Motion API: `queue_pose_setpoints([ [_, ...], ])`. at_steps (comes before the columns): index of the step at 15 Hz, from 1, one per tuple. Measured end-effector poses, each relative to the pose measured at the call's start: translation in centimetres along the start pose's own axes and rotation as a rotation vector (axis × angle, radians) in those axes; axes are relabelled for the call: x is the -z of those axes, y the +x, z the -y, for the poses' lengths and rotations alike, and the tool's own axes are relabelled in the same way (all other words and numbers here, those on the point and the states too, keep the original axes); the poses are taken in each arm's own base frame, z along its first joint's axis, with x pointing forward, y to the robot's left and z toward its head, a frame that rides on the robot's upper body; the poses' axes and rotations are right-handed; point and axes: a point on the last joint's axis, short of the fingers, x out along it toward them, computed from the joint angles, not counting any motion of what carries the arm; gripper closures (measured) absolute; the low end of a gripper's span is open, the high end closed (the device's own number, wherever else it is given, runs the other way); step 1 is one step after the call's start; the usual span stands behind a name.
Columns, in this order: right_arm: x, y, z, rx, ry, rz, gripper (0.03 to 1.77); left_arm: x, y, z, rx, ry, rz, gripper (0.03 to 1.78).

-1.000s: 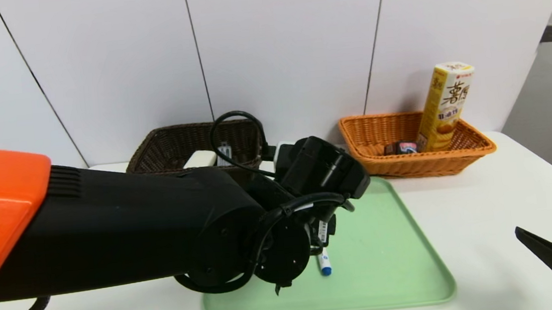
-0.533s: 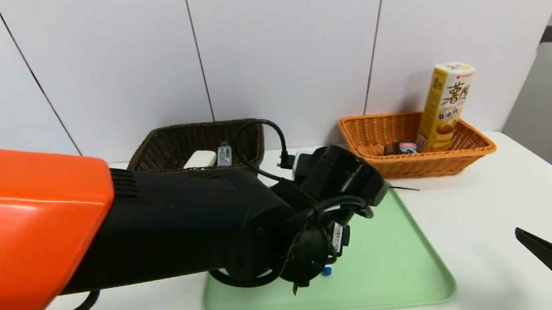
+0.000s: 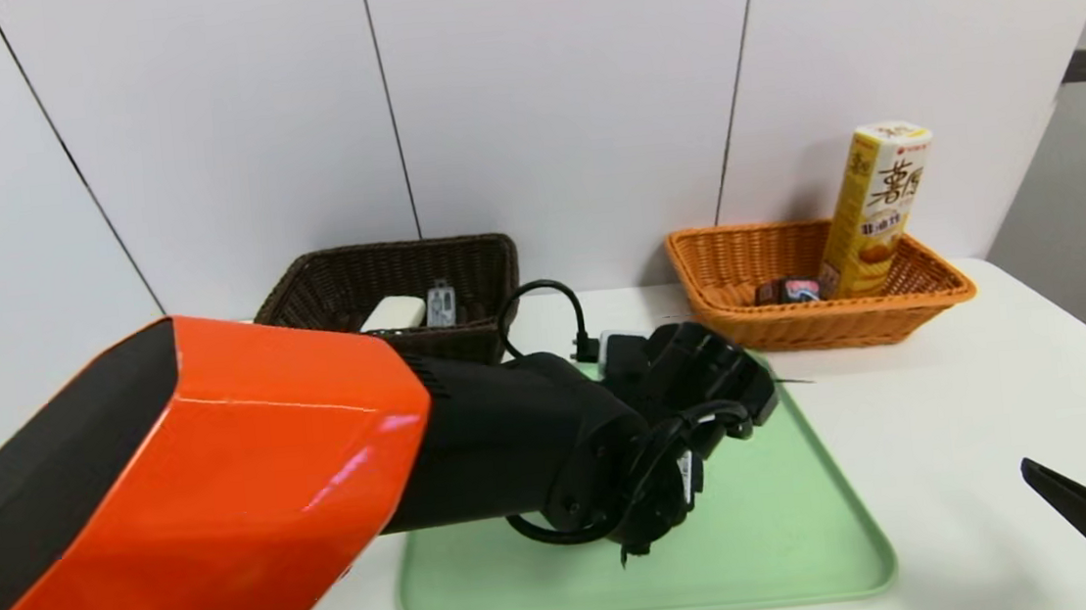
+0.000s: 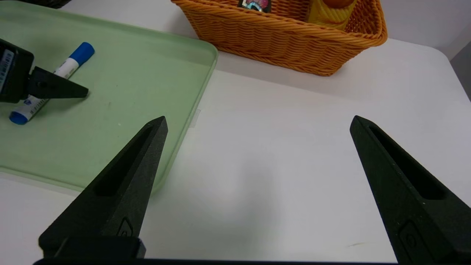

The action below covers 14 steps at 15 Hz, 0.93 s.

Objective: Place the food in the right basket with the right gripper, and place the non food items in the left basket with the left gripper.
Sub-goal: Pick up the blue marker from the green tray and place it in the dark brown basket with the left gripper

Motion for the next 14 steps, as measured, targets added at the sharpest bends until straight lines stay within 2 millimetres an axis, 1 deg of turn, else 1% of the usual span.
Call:
queue_pose_setpoints([
  [3, 0.1, -0.1, 0.0, 0.0, 0.0, 0.001, 0.09, 0.3, 1.8, -0.7, -0.041, -0.028, -0.022, 0.12],
  [6, 0.1, -0.1, 0.0, -0.002, 0.0, -0.001, 0.09, 0.3, 2.6, -1.0, -0.057, -0.034, -0.031, 0.12],
  [10, 0.4, 0.0, -0.1, -0.006, 0.001, -0.013, 0.09, 0.3, 2.4, -1.2, -0.063, -0.024, -0.038, 0.12],
  [14, 0.8, -0.1, -0.1, -0.008, 0.002, -0.027, 0.09, -0.5, 0.9, -1.6, -0.079, 0.0, -0.074, 0.12],
])
